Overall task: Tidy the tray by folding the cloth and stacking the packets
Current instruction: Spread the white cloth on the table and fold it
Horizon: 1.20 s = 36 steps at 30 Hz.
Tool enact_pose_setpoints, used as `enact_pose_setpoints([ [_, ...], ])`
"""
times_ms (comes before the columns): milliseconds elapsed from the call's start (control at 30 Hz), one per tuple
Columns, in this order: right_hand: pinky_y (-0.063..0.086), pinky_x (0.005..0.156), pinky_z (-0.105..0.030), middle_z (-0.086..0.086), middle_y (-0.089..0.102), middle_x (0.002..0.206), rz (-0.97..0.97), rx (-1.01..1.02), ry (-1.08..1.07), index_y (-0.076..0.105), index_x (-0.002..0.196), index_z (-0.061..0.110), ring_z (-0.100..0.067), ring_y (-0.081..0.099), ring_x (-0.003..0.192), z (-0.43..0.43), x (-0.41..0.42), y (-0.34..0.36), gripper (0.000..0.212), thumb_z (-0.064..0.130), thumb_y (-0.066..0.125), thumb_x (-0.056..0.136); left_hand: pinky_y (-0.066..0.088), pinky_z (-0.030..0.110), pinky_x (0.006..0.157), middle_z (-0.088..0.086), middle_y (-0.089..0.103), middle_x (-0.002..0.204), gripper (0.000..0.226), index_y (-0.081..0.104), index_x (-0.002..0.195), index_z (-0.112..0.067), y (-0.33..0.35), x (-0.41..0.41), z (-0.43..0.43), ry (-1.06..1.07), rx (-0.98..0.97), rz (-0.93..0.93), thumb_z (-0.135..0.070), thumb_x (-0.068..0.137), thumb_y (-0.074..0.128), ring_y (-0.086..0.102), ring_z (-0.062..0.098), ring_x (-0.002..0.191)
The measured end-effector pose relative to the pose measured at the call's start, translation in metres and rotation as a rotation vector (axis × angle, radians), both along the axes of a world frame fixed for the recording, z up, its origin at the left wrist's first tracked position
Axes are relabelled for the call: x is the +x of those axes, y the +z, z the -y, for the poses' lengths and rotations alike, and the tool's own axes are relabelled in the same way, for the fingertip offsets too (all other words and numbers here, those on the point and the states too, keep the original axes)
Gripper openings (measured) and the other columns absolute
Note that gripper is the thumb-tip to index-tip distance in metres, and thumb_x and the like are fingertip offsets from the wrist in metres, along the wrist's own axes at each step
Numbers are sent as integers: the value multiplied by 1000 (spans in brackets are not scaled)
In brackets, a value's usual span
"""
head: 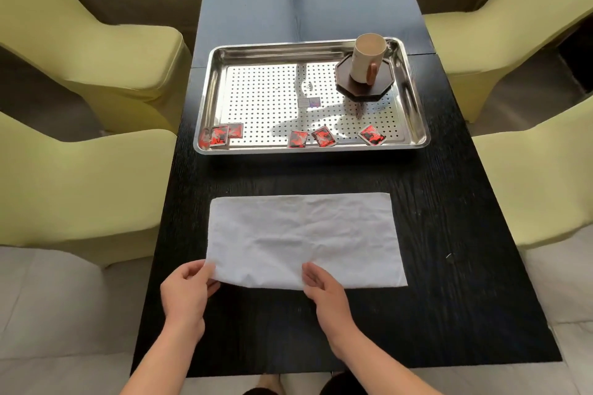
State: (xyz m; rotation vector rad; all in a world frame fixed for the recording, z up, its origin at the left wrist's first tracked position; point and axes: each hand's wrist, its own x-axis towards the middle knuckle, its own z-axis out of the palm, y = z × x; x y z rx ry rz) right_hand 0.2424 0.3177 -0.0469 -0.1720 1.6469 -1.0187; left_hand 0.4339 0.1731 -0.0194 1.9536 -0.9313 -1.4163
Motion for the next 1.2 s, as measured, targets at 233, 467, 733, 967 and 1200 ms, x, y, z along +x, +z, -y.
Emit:
enact_pose_setpoints([
  [233,47,109,-34,8,66,126,22,-3,-56,63,127,23,-9,60,122,8,-13,1,42,-2,50,95,49,26,63,-8,68,86,8,64,90,-32,40,-70,-26,-237,-322,147,-24,92,66,65,7,81],
  [467,60,91,-38,-13,70,118,298,-28,-213,64,119,6,-24,71,105,31,-55,13,24,17,53,100,55,30,71,-11,71,87,10,73,101,-20,35,-112,-48,-508,-503,295,-19,92,68,66,4,82],
  [733,61,78,-37,-2,72,100,53,100,30,66,107,11,-25,70,95,110,-82,27,44,50,71,86,52,19,78,-9,77,96,17,77,104,-18,29,-126,-70,-830,-622,418,-14,88,73,71,8,88],
  [967,57,62,-40,1,65,69,-383,34,149,67,66,17,-19,63,70,133,-116,34,18,22,67,83,58,31,56,-7,73,81,18,77,88,-15,37,-141,-78,-911,-771,449,-3,75,82,70,13,71],
  [1200,44,63,-35,-18,62,75,-539,46,120,67,81,1,-19,54,68,87,-169,27,19,20,66,85,58,28,53,-4,72,73,5,77,85,-16,37,-188,-113,-1086,-833,368,-14,81,79,67,12,62],
])
